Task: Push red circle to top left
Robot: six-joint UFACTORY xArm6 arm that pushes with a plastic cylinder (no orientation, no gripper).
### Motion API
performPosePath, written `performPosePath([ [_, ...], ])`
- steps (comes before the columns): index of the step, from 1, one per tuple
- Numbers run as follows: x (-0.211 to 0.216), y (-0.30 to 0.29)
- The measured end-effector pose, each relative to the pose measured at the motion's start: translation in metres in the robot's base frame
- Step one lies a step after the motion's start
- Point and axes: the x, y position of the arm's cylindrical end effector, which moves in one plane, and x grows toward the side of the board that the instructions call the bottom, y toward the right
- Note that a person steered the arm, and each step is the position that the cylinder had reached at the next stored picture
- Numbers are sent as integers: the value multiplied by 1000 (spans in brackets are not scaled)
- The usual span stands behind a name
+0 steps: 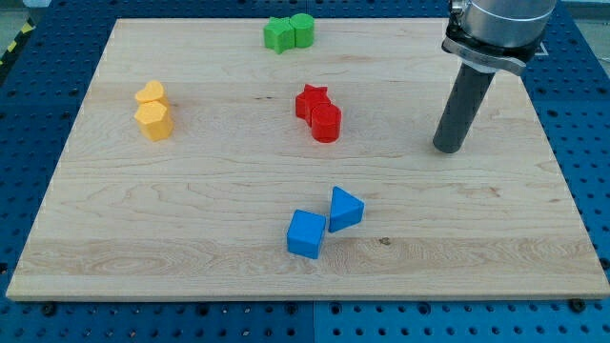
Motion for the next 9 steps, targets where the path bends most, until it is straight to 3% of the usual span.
performPosePath([
  [5,-5,-51],
  [9,-24,-161],
])
